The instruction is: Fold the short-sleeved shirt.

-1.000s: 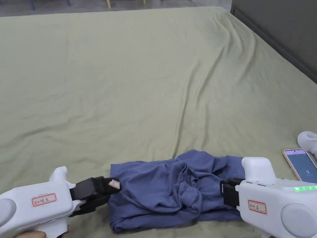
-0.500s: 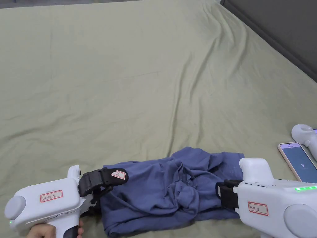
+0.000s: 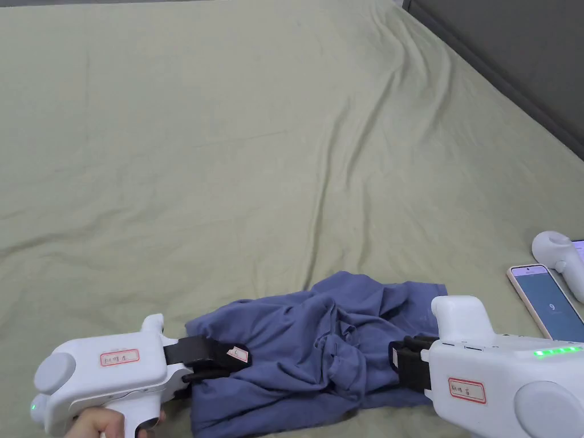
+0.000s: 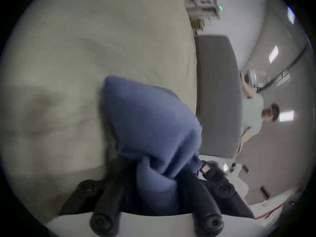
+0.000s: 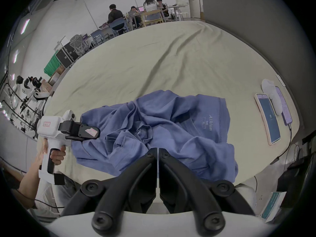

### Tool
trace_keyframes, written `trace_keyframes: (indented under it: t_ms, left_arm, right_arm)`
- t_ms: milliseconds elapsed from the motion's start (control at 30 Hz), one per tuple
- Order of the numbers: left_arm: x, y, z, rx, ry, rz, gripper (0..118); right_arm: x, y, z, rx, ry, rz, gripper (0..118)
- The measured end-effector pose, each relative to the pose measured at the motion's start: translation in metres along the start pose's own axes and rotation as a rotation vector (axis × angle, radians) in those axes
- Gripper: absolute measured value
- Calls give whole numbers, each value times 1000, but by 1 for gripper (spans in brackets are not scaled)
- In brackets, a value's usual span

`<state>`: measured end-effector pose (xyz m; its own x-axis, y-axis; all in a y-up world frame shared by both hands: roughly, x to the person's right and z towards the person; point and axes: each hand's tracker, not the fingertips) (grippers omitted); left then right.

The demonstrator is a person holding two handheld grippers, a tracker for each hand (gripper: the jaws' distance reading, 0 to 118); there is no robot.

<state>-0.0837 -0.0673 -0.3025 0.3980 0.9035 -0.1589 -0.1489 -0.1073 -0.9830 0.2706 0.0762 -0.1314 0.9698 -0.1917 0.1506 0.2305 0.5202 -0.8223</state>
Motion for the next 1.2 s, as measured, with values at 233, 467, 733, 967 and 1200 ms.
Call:
trace_keyframes:
  t_ms: [233, 467, 733, 967, 1200]
  left_arm:
    - [5, -5, 19, 25, 22, -31, 4]
    - [20, -4, 64, 54, 102, -102, 4]
    - [10, -3, 160, 164, 291, -110, 4]
    - [7, -14, 232, 256, 437, -101, 4]
    - [21, -19, 224, 262, 518, -157, 4]
  right_arm:
    - [0, -1, 2, 4, -23, 9, 5]
    - [-14, -4, -4, -6, -10, 19, 5]
    - [-36, -2, -11, -12, 33, 49, 5]
    - [-54, 1, -15, -8, 70, 82, 5]
    - [-58, 1, -10, -5, 86, 106, 5]
